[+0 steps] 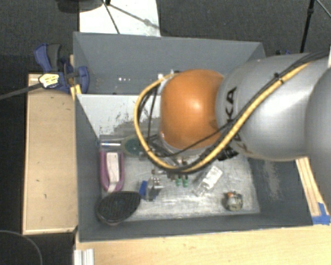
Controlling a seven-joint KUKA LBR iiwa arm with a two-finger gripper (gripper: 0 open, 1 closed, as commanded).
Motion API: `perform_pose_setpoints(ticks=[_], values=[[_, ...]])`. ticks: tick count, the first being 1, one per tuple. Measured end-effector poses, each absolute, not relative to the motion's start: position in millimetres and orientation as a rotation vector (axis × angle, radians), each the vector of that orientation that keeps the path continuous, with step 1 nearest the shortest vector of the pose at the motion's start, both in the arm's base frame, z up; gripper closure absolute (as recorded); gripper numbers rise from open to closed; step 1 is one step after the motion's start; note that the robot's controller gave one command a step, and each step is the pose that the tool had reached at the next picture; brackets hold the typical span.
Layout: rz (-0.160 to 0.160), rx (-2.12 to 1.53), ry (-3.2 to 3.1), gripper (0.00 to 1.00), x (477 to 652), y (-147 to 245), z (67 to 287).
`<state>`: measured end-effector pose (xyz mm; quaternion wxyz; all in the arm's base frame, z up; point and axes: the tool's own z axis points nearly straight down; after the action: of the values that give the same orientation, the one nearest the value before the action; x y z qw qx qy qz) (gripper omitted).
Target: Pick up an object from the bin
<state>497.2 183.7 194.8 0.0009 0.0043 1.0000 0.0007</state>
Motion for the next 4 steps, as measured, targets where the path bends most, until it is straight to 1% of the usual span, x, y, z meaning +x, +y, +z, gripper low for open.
perform_pose_setpoints(ticks=[1, 2, 3, 4], values=[[-0.003, 0.011, 3.147, 0.00, 489.5, 188.7, 73.7], [-0.001, 0.025, 3.141, 1.00, 491.9, 188.2, 77.5], [0.007, 0.029, 3.131, 1.00, 498.2, 176.9, 243.6], [0.001, 0.027, 3.139, 0.00, 496.7, 176.4, 238.9]])
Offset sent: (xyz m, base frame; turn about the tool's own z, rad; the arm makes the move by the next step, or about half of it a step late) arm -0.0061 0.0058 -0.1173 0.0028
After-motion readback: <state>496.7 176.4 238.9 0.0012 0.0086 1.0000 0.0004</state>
